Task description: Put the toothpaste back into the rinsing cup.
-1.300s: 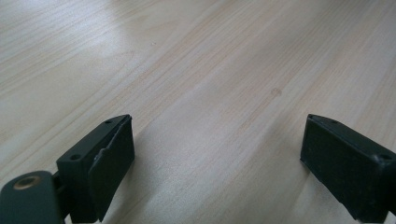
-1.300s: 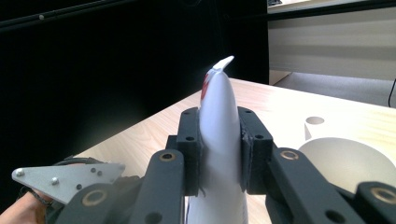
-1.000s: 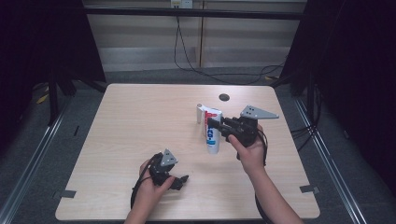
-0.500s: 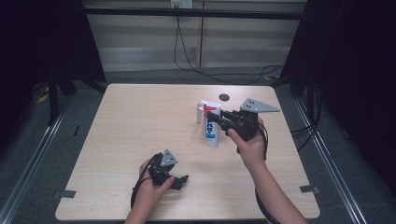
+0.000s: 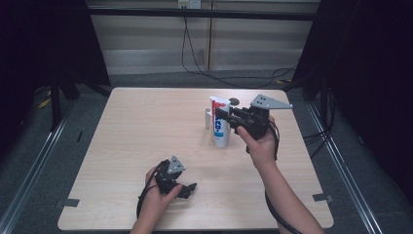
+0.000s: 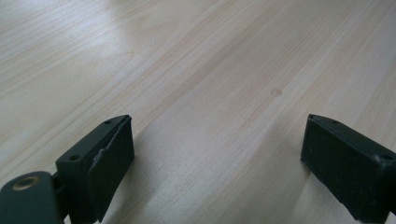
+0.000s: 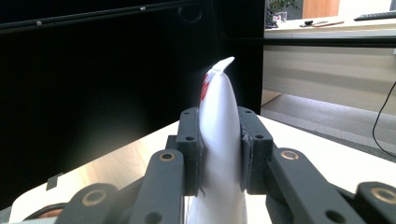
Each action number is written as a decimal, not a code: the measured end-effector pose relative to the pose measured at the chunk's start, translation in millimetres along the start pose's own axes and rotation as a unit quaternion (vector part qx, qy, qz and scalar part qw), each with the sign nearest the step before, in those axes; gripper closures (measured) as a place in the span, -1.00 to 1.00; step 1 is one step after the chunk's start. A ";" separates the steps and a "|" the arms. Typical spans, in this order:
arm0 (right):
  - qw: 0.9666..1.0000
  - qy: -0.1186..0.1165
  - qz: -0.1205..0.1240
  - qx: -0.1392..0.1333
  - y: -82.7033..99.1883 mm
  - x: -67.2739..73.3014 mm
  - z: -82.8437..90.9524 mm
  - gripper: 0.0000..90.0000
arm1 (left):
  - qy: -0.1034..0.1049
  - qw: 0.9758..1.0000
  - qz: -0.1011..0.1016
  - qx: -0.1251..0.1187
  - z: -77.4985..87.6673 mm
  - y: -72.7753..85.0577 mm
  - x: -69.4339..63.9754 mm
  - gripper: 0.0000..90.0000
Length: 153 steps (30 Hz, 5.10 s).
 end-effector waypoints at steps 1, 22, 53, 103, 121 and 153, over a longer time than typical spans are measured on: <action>1.000 0.000 -0.001 0.000 -0.8 -0.3 -0.4 0.64 | 0.000 1.000 0.000 0.000 0.0 0.0 0.0 -0.79; 0.999 0.037 0.010 -0.009 -19.5 -24.7 -11.3 0.63 | -0.001 1.000 0.004 -0.005 -0.7 -0.5 -0.4 -0.79; 0.995 0.104 0.010 0.002 -2.1 -69.4 -39.7 0.63 | -0.002 1.000 0.002 -0.004 -0.4 -0.4 -0.2 -0.79; 0.990 0.135 0.009 0.026 51.8 -91.9 -49.2 0.64 | 0.002 1.000 -0.003 -0.002 1.1 1.2 -1.2 -0.79; 0.991 0.130 0.002 0.041 63.5 -89.7 -44.6 0.79 | 0.003 1.000 0.001 -0.005 1.3 1.5 -2.1 -0.79; 0.988 0.136 0.022 0.071 68.3 -85.2 -36.7 0.34 | 0.003 1.000 0.001 -0.004 1.4 1.7 -2.1 -0.79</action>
Point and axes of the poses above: each handheld gripper's, and its own axes: z roughly backward along the jaws, y roughly out of its underside, x roughly to its left, the point moved 6 cm from there along -z, roughly forward along the jaws
